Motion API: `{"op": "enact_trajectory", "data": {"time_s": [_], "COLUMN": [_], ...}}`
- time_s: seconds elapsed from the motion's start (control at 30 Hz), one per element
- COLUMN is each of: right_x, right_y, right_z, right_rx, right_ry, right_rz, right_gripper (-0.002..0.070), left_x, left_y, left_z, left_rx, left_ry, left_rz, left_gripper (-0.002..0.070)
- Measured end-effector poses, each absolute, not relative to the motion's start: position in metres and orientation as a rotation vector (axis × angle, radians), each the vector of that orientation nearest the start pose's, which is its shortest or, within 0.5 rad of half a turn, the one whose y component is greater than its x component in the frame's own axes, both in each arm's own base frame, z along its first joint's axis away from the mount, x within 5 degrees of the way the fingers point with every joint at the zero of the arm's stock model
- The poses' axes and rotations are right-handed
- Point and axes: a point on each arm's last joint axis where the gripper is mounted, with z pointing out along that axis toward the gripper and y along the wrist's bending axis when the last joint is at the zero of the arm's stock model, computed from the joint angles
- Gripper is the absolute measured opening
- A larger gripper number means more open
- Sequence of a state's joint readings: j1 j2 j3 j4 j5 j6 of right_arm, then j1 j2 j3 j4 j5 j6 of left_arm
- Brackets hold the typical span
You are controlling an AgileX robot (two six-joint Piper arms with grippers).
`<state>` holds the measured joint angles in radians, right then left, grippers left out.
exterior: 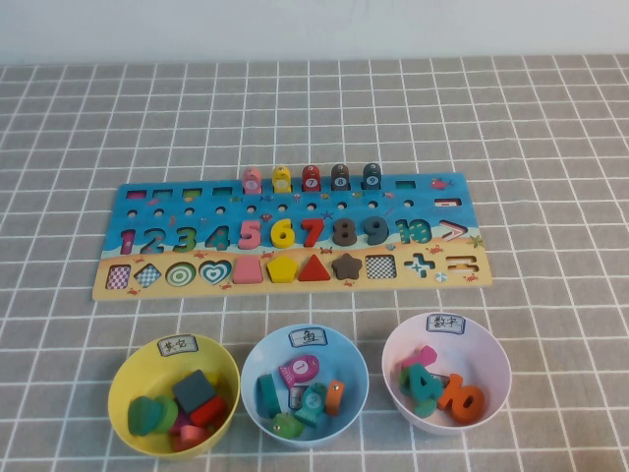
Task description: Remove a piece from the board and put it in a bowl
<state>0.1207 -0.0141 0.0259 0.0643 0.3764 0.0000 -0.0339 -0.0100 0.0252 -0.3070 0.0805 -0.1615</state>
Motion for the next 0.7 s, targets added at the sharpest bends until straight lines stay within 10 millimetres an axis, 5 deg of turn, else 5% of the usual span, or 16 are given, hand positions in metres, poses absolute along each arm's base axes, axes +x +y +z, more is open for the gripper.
{"op": "enact_trajectory", "data": {"time_s": [0.3,0.7], "right_x": [0.052,0.052], "right_y": [0.008,0.008], "right_z": [0.171,0.171], "right_rx": [-0.073,-0.073], "right_ry": [1.872,1.872], "right_rz": [0.147,0.147], "right_gripper": [-0.0017,-0.0017], "left_x": [0.067,0.144], "left_y": [-0.012,-0.024], "left_z": [0.247,0.306], "left_rx": [-0.318,0.032], "left_ry": [1.814,2.272], "left_rz": [-0.454,-0.317], "left_gripper": [-0.0003,-0.0003]}}
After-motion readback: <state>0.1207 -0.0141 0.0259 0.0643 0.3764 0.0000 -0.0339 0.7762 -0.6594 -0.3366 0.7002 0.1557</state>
